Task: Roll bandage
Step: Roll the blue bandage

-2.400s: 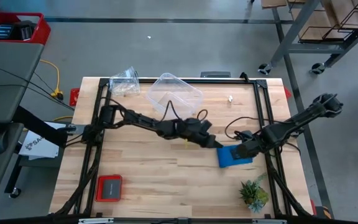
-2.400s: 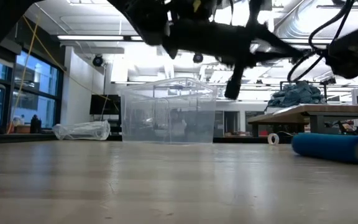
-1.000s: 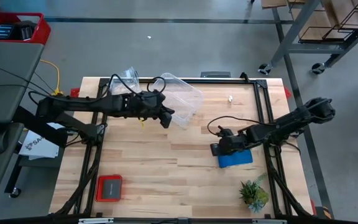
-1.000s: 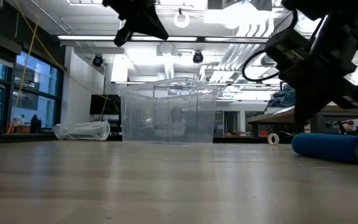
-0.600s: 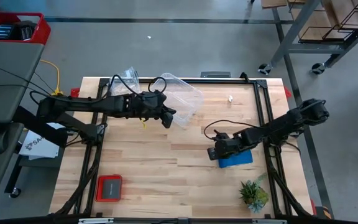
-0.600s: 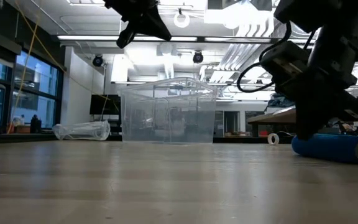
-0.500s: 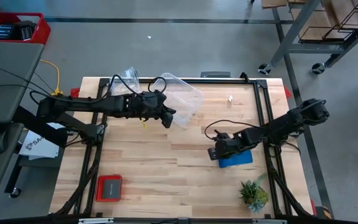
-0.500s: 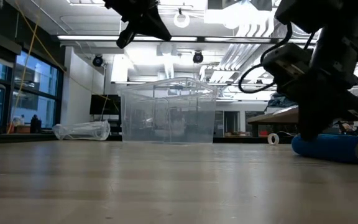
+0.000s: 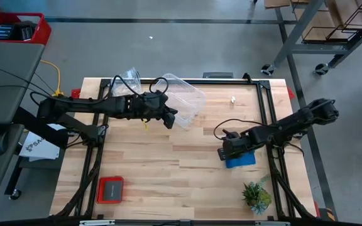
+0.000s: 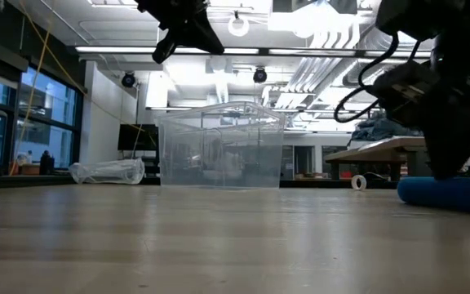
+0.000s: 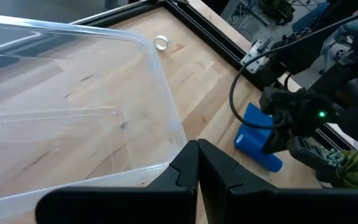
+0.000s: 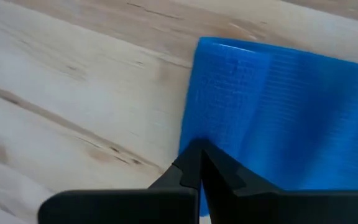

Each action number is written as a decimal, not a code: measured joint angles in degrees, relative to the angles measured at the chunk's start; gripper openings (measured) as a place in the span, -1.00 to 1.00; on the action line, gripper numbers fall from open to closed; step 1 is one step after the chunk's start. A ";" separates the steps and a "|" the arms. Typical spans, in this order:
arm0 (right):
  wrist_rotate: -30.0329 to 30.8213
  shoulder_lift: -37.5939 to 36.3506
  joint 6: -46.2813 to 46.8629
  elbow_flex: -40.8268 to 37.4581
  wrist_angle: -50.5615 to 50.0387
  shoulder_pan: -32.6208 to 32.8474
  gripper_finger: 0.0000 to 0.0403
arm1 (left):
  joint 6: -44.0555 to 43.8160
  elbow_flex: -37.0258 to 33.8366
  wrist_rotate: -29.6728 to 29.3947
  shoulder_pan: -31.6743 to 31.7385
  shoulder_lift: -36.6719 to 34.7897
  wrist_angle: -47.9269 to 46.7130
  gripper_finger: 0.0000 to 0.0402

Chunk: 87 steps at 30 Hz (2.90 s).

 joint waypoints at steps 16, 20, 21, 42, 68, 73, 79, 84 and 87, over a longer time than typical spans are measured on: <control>-3.55 -5.57 0.21 -0.02 -19.26 0.02 -1.00 | 0.33 0.00 -0.17 0.00 0.00 -0.10 -1.00; 0.80 -8.51 0.27 2.09 -16.15 0.02 -1.00 | 0.35 0.00 -0.39 0.00 0.00 -0.08 -1.00; 2.09 -8.93 0.13 2.68 -13.95 0.02 -1.00 | 0.35 0.00 -0.43 0.00 0.00 -0.08 -1.00; -1.65 5.12 -1.34 2.88 1.85 0.00 -1.00 | 0.90 0.02 -0.57 0.00 0.00 -0.04 -1.00; -4.91 -2.92 0.34 2.94 -24.03 1.49 -1.00 | 1.31 0.02 -0.56 0.00 0.00 -0.21 -1.00; -3.43 -5.52 5.19 3.01 -21.74 4.35 -1.00 | 1.31 0.02 -0.56 0.00 0.00 -0.29 -1.00; -1.40 -5.66 10.71 2.12 -30.71 6.94 -1.00 | 0.92 0.02 -0.56 0.00 0.00 -0.42 -1.00; -1.28 -5.87 13.52 -3.39 -21.85 7.17 -1.00 | 0.90 0.02 -0.56 -0.01 0.00 -0.45 -1.00; 0.81 -5.87 16.55 -6.25 -17.71 7.17 -1.00 | 0.89 0.02 -0.06 0.00 0.00 -0.42 -1.00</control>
